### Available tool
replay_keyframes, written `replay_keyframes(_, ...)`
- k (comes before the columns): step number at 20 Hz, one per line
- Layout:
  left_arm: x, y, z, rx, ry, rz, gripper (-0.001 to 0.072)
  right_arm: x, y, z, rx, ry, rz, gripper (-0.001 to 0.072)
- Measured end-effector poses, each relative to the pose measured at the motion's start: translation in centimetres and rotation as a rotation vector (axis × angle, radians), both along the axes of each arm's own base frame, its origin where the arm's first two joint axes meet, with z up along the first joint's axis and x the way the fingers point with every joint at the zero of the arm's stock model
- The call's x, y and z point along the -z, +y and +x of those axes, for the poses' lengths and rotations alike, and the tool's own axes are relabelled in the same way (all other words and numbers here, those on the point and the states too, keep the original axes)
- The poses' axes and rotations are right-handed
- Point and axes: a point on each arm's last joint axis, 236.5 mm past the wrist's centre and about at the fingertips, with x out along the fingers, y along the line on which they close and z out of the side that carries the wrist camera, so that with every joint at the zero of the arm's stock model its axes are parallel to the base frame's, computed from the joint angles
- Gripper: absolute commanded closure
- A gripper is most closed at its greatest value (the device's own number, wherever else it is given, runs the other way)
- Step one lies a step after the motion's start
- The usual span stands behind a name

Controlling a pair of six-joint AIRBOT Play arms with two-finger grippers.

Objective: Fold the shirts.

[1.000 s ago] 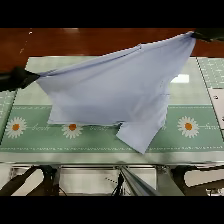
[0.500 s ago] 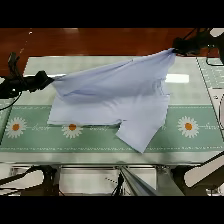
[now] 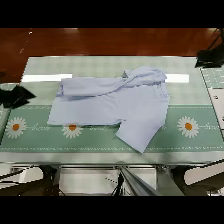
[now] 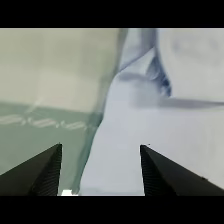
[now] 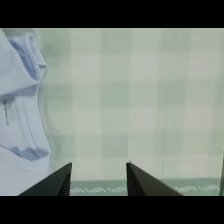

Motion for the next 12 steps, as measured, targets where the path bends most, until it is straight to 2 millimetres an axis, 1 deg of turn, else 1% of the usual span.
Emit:
replay_keyframes(2, 1.7, 0.2, -3.4, -0.028, 0.102, -0.062, 0.0138, 0.3, -1.5, -1.8, 0.041, 0.047, 0.033, 0.0296)
replay_keyframes(4, 3.1, -0.1, -5.7, -0.042, 0.173, -0.106, 0.0138, 0.3, -2.4, -2.6, 0.068, 0.06, 0.059, 0.0296)
replay_keyframes(6, 4.1, -0.7, -7.0, -0.036, 0.22, -0.14, 0.0138, 0.3, -3.1, -2.8, 0.085, 0.054, 0.069, 0.0295)
replay_keyframes(8, 5.2, -1.6, -7.5, -0.015, 0.257, -0.165, 0.0138, 0.2, -3.3, -2.5, 0.091, 0.033, 0.074, 0.0296)
replay_keyframes(12, 7.1, -4.6, -7.8, 0.058, 0.34, -0.218, 0.0139, 0.0, -3.3, -2.0, 0.095, 0.006, 0.09, 0.0297)
